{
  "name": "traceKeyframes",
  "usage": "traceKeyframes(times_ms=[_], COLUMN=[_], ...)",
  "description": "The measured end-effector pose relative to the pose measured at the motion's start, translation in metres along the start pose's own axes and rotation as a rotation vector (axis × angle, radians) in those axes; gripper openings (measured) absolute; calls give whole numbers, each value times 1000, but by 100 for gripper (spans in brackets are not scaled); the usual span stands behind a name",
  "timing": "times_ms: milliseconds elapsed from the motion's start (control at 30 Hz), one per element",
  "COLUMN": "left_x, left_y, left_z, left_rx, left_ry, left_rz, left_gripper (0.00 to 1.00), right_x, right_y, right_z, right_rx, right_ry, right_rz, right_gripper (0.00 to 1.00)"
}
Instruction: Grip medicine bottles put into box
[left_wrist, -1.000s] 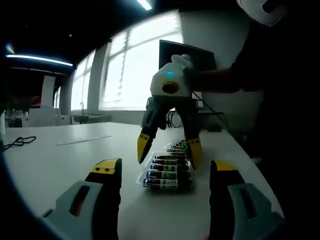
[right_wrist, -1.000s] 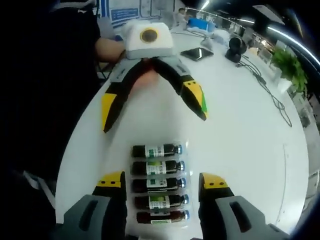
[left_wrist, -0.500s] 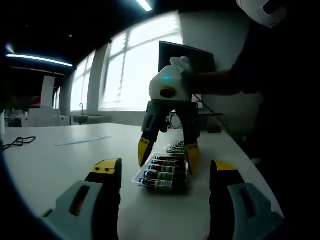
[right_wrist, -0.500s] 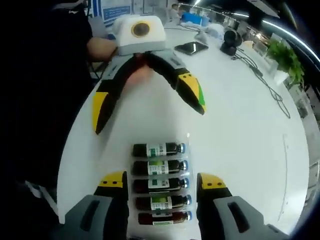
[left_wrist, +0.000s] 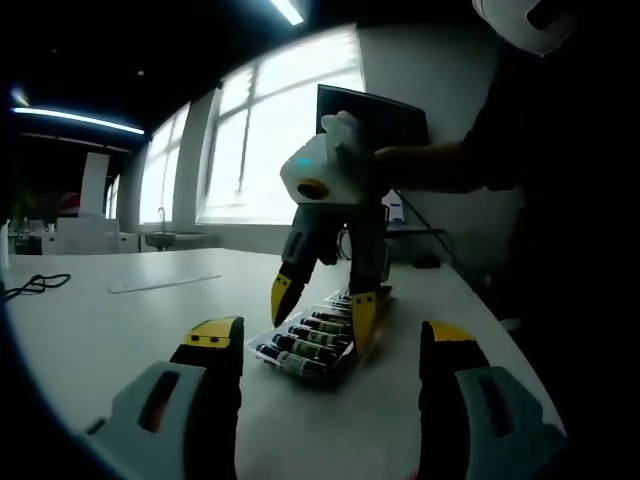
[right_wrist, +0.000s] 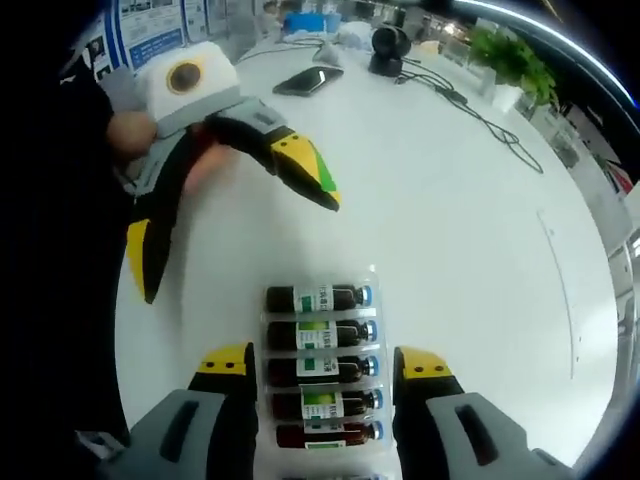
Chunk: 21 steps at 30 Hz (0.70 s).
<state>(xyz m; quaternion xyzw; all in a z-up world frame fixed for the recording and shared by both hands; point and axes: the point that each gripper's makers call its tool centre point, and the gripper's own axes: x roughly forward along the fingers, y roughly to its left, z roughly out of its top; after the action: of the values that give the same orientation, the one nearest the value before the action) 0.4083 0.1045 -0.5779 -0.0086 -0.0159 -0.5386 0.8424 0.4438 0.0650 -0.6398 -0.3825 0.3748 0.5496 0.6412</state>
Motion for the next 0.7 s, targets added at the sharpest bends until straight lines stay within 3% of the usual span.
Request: traceKeyframes(times_ms=[400, 567, 700], left_x=[1, 1, 1], left_y=[-2, -1, -1], left_z=[-1, -2, -1], left_rx=[2, -1, -11], left_ry=[7, 10, 7], left_rz=[-5, -5, -7], left_gripper=[64, 64, 64], right_x=[-5, -17, -27], right_y=[3, 1, -1], right_z=[1, 11, 16], right_rx=[-41, -36, 17], right_ry=[0, -42, -108], right_rz=[6, -12, -35], right_gripper=[49, 46, 45])
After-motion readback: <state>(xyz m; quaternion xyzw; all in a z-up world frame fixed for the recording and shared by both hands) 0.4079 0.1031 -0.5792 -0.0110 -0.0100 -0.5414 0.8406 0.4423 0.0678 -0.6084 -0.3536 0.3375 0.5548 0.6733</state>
